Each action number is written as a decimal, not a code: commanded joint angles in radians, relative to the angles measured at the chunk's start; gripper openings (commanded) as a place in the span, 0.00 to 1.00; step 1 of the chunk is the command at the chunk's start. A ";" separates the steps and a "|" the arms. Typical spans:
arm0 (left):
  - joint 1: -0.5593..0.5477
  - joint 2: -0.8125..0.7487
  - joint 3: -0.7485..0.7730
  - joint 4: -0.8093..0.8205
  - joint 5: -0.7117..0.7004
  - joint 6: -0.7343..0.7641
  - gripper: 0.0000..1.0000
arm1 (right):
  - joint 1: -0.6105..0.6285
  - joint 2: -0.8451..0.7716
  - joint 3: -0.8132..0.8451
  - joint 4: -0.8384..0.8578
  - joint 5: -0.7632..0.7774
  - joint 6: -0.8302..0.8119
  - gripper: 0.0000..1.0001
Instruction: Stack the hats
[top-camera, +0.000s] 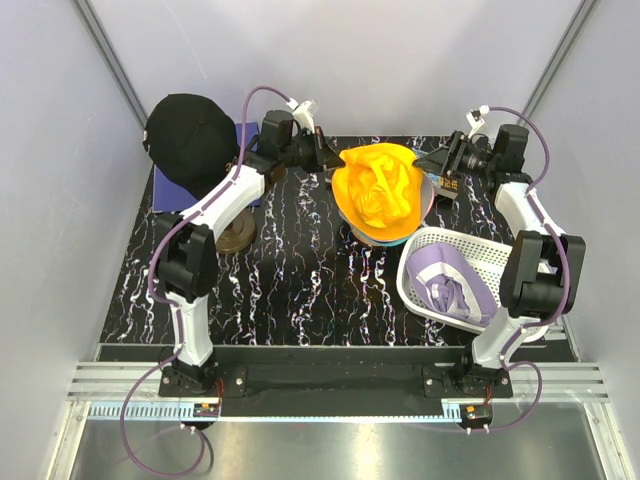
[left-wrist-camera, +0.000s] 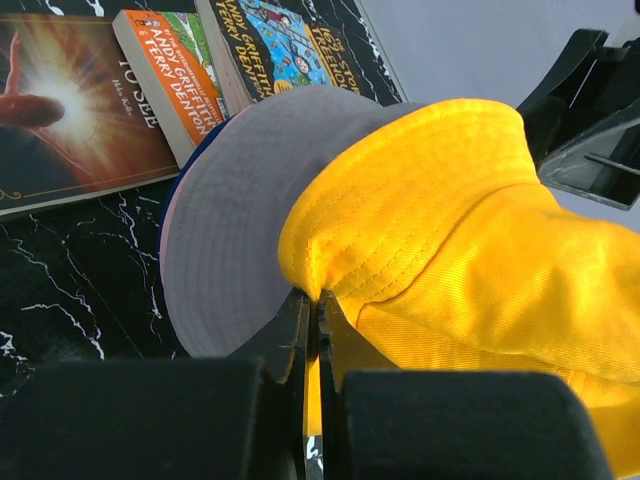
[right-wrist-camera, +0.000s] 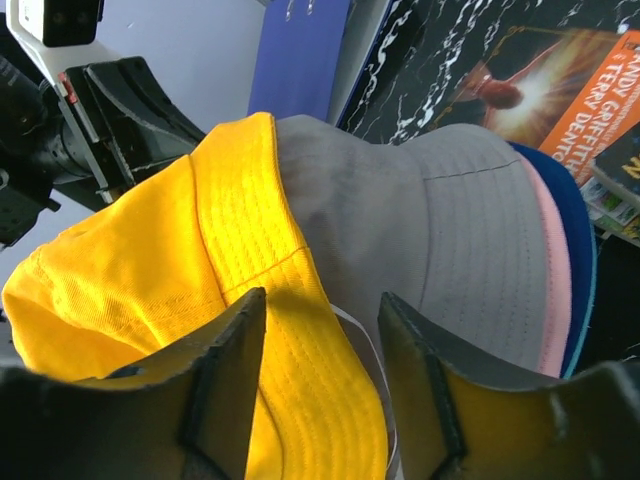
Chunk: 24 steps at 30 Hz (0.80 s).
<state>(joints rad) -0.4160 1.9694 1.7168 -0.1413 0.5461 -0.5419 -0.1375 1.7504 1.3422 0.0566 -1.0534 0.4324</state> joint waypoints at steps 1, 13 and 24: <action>0.016 0.014 0.056 0.011 -0.021 0.017 0.00 | 0.004 0.001 0.041 0.035 -0.094 0.032 0.54; 0.022 0.028 0.073 0.016 -0.026 0.011 0.00 | 0.016 -0.055 -0.029 -0.006 -0.143 0.049 0.40; 0.022 -0.026 0.052 0.017 -0.012 0.019 0.00 | 0.047 -0.069 0.008 -0.106 -0.160 0.075 0.00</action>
<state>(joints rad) -0.4034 1.9854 1.7473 -0.1490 0.5446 -0.5415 -0.1062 1.7489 1.3205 -0.0002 -1.1709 0.4797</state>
